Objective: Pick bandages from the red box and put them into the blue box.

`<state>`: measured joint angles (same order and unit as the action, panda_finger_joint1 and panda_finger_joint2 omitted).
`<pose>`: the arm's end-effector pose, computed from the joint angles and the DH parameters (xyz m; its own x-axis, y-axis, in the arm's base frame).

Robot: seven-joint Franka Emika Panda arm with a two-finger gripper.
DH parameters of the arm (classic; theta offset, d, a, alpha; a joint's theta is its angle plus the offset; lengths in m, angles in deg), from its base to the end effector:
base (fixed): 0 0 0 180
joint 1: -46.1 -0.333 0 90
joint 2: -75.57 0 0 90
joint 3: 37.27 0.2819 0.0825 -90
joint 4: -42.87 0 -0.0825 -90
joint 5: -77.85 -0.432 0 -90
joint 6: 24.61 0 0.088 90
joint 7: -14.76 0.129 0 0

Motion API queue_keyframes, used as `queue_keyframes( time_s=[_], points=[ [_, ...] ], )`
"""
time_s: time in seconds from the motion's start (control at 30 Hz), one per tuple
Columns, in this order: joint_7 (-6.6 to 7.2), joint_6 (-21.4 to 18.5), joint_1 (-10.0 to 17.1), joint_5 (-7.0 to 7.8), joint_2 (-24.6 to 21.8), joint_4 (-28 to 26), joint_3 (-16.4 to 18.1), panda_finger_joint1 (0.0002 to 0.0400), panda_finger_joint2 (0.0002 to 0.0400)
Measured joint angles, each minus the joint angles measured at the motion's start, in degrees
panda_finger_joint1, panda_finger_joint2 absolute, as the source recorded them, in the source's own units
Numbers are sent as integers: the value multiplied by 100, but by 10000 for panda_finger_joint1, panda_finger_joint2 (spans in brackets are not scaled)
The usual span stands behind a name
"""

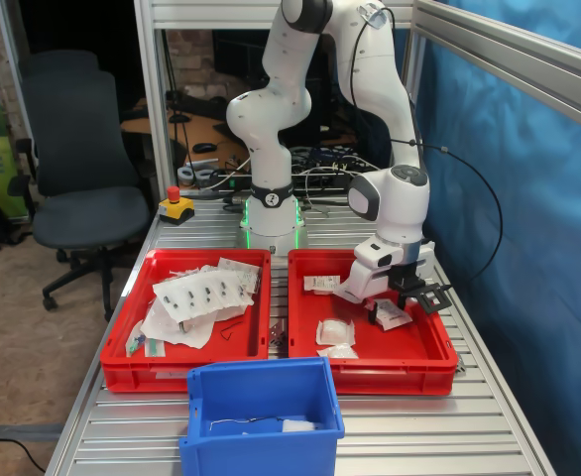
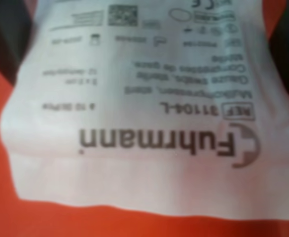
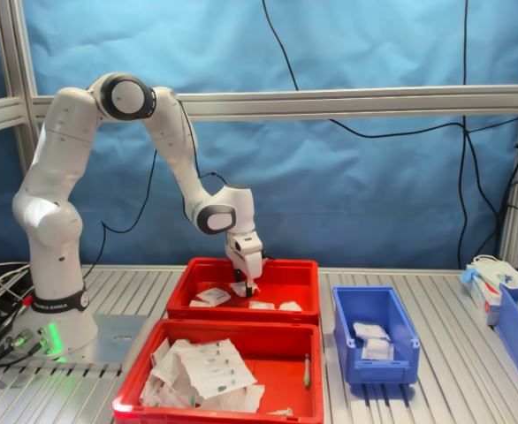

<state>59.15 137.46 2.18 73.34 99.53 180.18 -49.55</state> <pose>0.4349 0.2458 0.0523 0.9599 -0.2734 0.0621 -0.2752 -0.9611 0.0236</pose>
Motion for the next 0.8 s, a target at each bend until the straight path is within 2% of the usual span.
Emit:
queue_keyframes(
  time_s=[0.07, 0.1, 0.23, 0.27, 0.37, 0.4, 0.63, 0.67, 0.7, 0.73, 0.8],
  points=[
    [0, 0, 0, 0, 1, 0, 0, 390, 390],
    [0, 0, 0, 0, 1, 0, 0, 343, 343],
    [0, 0, 0, 0, 2, 0, 0, 343, 343],
    [0, 0, -1, 0, 2, 0, 0, 293, 293],
    [0, 0, -1, 0, 2, 0, 0, 293, 293],
    [0, 0, -1, 0, 2, 0, 0, 243, 243],
    [0, 0, -1, 0, 2, 0, -1, 243, 243],
    [0, 0, -1, 0, 2, 0, -1, 193, 193],
    [0, 0, -3, 0, 2, 0, -5, 193, 193],
    [0, 0, -5, 0, 2, 0, -9, 143, 143],
    [0, 1, -23, 0, 1, 0, -30, 143, 143]
  ],
)
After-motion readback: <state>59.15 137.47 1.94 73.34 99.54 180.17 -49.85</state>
